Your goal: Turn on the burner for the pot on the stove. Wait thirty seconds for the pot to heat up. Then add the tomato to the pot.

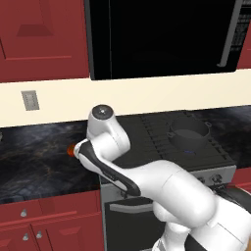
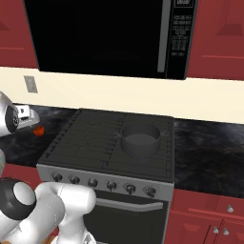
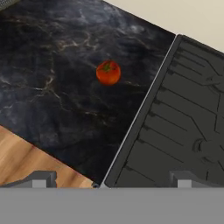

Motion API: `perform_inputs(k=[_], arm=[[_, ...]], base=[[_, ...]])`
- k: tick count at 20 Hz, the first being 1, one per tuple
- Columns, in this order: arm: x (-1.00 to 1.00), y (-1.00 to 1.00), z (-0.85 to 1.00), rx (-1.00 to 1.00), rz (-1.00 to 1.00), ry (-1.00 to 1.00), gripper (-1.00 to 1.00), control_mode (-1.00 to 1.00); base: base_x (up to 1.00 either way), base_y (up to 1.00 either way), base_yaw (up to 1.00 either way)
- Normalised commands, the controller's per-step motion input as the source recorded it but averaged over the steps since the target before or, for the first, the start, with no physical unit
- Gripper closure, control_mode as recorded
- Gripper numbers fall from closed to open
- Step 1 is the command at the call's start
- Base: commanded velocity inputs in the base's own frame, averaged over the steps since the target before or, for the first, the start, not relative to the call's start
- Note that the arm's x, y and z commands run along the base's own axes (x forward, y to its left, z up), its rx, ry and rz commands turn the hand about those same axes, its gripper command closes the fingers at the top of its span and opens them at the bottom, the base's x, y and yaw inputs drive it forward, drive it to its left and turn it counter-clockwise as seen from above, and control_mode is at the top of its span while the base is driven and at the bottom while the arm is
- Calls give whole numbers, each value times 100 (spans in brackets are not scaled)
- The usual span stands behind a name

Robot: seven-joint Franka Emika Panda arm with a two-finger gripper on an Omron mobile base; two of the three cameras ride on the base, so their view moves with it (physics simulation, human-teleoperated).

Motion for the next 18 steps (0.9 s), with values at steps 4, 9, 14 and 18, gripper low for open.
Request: perform_inputs(k=[4,9,14,18], arm=[[51,6,-23,0,1,0,-100,-100],[45,22,-23,2,1,0,-100,-100],[35,28,-24,3,3,0,-100,-100],[32,23,-24,0,2,0,-100,-100]], base=[[0,0,0],[0,0,0],[0,0,0],[0,0,0]])
